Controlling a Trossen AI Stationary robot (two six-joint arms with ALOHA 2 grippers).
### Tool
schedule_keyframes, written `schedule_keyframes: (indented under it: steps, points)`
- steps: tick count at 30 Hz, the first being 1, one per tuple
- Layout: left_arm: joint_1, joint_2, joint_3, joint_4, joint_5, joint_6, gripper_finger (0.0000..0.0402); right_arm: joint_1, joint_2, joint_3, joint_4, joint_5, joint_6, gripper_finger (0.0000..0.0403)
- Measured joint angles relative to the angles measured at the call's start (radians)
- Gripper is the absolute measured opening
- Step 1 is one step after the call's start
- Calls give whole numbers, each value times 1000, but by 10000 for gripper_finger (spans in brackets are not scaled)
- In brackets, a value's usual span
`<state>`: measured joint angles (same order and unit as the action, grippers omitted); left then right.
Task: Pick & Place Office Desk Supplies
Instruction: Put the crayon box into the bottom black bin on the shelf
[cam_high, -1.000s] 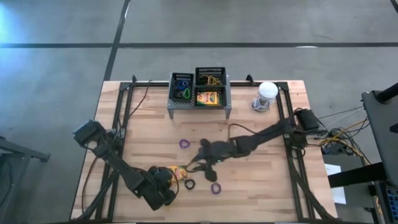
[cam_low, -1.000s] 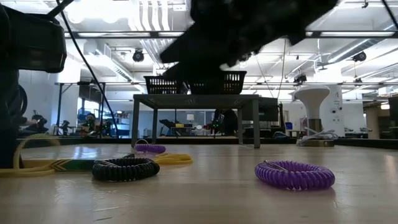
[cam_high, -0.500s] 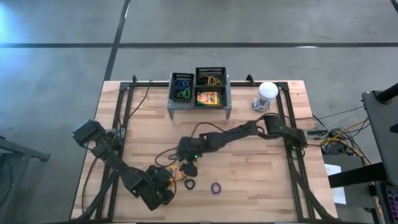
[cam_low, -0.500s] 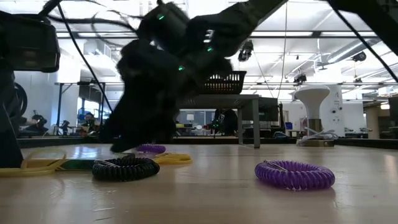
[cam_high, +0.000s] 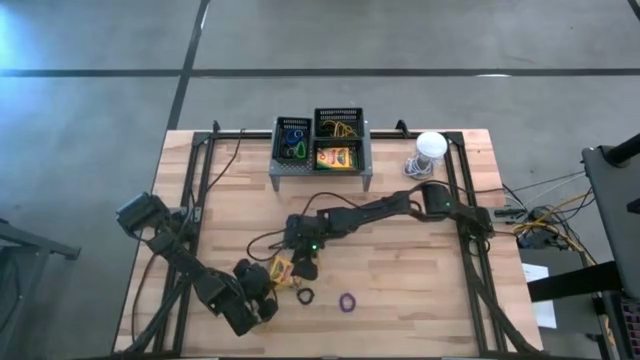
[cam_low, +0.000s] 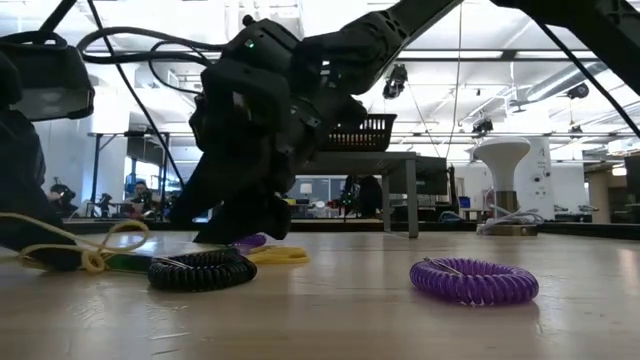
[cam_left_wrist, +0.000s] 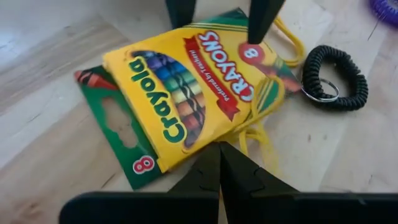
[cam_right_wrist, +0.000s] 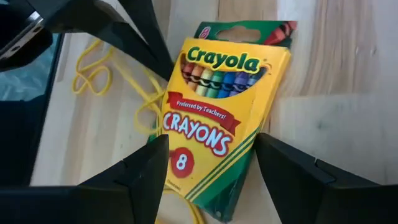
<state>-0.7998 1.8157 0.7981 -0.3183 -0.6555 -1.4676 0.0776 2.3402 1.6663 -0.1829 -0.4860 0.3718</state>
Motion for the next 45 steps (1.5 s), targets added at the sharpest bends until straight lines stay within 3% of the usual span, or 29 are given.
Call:
schedule_keyframes:
  steps: [9,20,30,37,45]
  points:
    - [3,5,-8,26,-93,4,3,-8,-26,7,-13,-2,93,230]
    - [41,6,-11,36,-129,4,3,-16,-85,7,-55,6,122,228]
    - [86,4,-10,65,-161,29,3,0,-104,8,-139,211,76,215]
    - [88,3,-9,67,-206,31,4,6,-100,-2,-152,239,34,178]
    - [88,1,-8,64,-224,49,4,6,-100,-2,-155,262,17,93]
